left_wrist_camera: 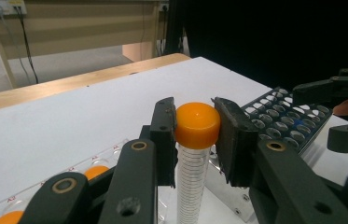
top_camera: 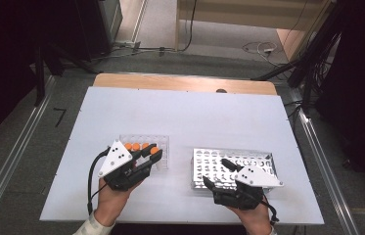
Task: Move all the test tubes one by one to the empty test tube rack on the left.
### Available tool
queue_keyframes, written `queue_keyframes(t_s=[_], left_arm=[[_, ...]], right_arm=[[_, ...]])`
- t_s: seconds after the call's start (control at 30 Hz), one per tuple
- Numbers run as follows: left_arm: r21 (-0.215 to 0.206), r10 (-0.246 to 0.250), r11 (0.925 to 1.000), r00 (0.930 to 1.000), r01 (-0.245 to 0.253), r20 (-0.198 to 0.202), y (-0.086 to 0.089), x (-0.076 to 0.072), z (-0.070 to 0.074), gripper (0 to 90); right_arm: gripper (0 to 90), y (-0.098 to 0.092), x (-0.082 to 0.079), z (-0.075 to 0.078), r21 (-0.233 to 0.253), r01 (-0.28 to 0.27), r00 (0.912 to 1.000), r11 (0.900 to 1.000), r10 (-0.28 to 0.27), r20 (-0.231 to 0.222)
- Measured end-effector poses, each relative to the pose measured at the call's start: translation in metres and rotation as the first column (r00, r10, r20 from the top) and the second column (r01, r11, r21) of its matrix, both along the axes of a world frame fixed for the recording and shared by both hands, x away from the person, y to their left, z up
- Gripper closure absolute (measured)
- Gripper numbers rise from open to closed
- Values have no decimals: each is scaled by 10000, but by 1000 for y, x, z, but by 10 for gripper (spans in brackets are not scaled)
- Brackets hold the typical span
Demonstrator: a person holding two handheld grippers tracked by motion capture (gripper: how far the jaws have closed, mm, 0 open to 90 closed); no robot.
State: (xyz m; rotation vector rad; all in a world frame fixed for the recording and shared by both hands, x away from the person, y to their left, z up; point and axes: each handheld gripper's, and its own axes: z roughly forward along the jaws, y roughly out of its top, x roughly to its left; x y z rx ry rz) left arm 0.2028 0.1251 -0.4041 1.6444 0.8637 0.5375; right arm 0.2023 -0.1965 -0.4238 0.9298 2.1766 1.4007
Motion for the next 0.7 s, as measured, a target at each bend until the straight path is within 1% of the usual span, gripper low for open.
queue_keyframes(t_s=[0.23,0.5,0.7], left_arm=[[-28,90,10000,10000,-90,-2,2,3,2,698],[-20,288,9996,9996,-288,-53,4,10,2,698],[-7,406,9992,9992,-406,1,4,16,5,698]], right_arm=[[195,-12,0,-2,-9,307,9995,9995,-308,-56],[197,-30,-2,-4,91,716,9974,9974,-715,-99],[197,-40,-2,-6,55,963,9953,9953,-962,-129]])
